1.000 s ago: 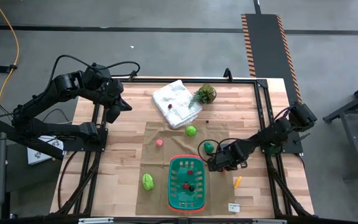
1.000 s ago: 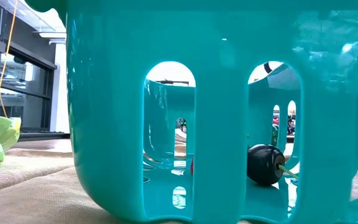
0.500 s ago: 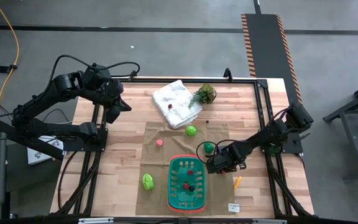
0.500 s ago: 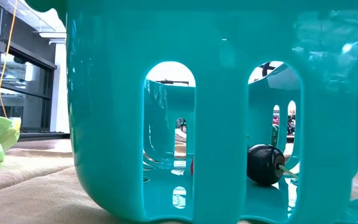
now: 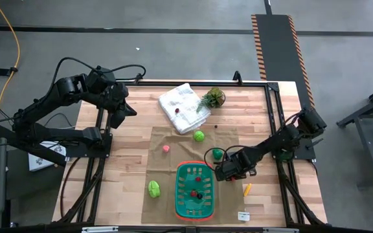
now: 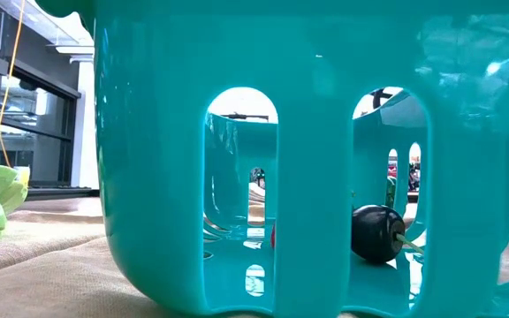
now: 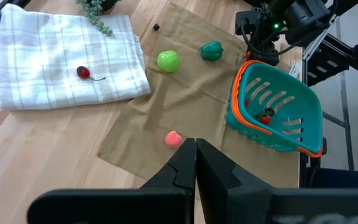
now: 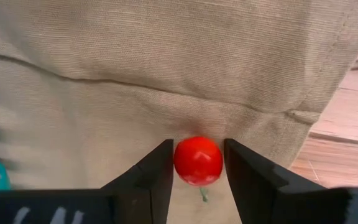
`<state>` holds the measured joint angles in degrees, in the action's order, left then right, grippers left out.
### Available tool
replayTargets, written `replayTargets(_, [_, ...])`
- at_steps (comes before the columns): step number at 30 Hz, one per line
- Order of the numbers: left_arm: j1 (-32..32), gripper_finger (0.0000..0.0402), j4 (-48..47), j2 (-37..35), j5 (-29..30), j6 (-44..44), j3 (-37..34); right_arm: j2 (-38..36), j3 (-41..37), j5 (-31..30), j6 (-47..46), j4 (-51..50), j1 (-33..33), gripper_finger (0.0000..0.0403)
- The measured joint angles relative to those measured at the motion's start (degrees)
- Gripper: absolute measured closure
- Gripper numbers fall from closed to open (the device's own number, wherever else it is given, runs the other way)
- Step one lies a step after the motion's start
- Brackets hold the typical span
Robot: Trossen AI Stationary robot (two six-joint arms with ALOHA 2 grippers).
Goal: Pick and placing Produce into tupperware
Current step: Put the bottom red cherry into the blue bin
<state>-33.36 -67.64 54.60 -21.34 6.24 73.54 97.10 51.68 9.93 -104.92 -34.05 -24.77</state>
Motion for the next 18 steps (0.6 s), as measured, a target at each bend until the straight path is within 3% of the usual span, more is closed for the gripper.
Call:
replayTargets(8, [0.0, 0.0401, 0.0, 0.0, 0.0, 0.0, 0.0, 0.0, 0.1, 0.3, 0.9, 0.5, 0.0, 0.0322])
replayTargets(18, [0.0, 0.0401, 0.1, 0.0, 0.0, 0.0, 0.0, -3.3, 0.1, -0.4, 1.5, -1.5, 0.0, 0.031])
